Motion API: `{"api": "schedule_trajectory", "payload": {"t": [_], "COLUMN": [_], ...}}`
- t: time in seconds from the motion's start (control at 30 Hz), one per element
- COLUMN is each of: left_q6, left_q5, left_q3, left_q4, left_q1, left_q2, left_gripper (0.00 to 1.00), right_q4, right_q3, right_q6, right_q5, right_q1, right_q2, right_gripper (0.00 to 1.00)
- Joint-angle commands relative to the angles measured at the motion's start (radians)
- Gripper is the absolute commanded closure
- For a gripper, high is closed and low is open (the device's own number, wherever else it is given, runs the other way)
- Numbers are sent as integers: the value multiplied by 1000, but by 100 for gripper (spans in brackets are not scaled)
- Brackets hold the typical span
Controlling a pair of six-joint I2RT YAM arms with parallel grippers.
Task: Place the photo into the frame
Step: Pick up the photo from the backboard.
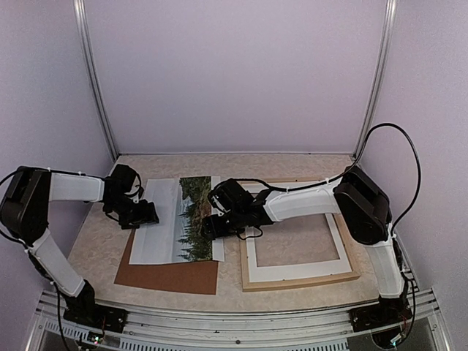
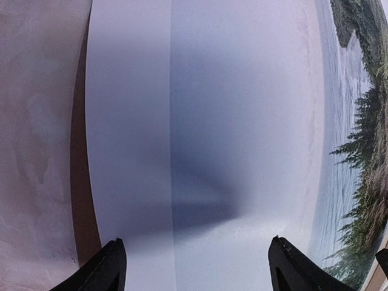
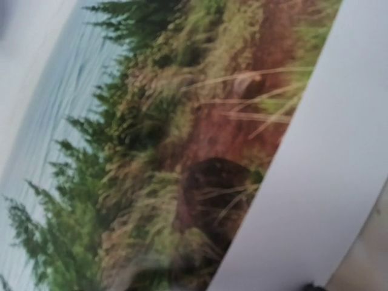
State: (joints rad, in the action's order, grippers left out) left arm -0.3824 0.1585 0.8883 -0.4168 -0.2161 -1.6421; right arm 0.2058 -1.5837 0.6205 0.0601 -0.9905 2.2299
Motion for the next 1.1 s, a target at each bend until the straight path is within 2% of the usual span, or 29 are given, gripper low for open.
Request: {"api": "schedule_trajectory", "payload": {"t": [0.0, 0.1, 0.23, 0.47, 0.87, 1.07], "left_q6": [-31, -34, -55, -152, -272, -289], "left_q5": [81, 47, -38, -119, -174, -180], "left_q3": [-33, -38, -41, -119, -244, -256], "left_q4": [11, 4, -6, 23, 56, 73], "left_q1": [-19, -17, -19, -63, -103, -170], "left_q2": [25, 52, 104, 170, 219, 207], "left_gripper": [21, 20, 12, 6, 4, 9], "right_q4": [23, 31, 58, 63, 47, 26], "right_q3": [52, 76, 89, 93, 154, 166], "right_q6": [35, 32, 26, 33, 29, 33], "right_q5": [-9, -30, -52, -35, -50, -16], "right_q1": [7, 18, 24, 19, 17, 15], "right_q2": [-10, -37, -57, -49, -80, -71], "right_gripper": [23, 23, 22, 18, 16, 16]}}
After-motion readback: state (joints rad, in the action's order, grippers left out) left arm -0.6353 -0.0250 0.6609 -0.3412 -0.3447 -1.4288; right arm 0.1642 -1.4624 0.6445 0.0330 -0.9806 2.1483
